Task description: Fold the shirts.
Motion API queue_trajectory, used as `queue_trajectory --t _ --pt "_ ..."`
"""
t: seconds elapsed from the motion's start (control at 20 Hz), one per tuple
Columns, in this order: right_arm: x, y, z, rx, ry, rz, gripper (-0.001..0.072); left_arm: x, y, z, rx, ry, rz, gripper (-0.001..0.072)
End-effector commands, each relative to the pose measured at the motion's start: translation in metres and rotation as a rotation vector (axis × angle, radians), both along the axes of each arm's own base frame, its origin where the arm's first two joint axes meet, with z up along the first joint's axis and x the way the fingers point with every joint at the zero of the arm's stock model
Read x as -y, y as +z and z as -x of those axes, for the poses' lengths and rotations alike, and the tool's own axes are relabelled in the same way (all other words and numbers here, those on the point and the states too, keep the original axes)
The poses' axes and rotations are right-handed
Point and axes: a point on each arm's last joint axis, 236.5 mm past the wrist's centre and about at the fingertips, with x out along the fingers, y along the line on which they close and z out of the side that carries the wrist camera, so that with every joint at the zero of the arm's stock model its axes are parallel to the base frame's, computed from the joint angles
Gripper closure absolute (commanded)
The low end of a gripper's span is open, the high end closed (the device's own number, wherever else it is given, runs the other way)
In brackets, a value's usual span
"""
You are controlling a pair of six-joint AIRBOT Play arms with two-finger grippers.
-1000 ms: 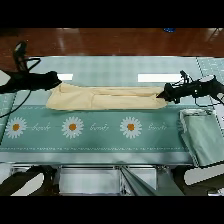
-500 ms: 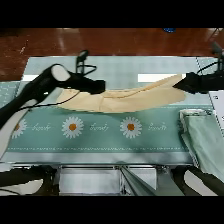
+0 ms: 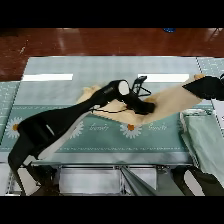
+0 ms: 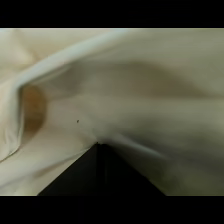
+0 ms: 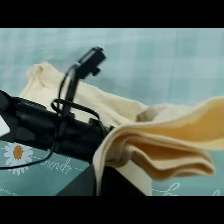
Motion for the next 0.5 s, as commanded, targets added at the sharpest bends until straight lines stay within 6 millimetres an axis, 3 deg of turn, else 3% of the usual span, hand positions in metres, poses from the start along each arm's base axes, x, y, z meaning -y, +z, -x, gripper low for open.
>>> queue_trajectory --t 0.0,0.1,0.2,0.3,0.45 --pt "-0.001 0.003 0.004 0.006 -0.001 0.001 0.0686 0.026 0.002 0.022 -0.037 -0.049 0.030 0.0689" --pt "-0.001 0.004 0.003 0.012 -0.007 -0.002 0.0686 0.002 0.015 -0.008 -0.045 -0.015 0.029 0.0688" --pt "-0.001 0.005 0.000 0.009 -0.017 -0.016 0.0686 -0.039 0.034 -0.051 -0.022 0.026 0.031 0.0688" --pt "-0.010 -0.002 -0.003 -0.019 0.011 -0.033 0.0686 -0.097 0.057 -0.094 0.022 0.087 -0.005 0.0689" --pt "-0.056 -0.014 -0.014 -0.051 0.126 -0.077 0.0686 -0.201 0.103 -0.142 0.155 0.191 -0.117 0.0688"
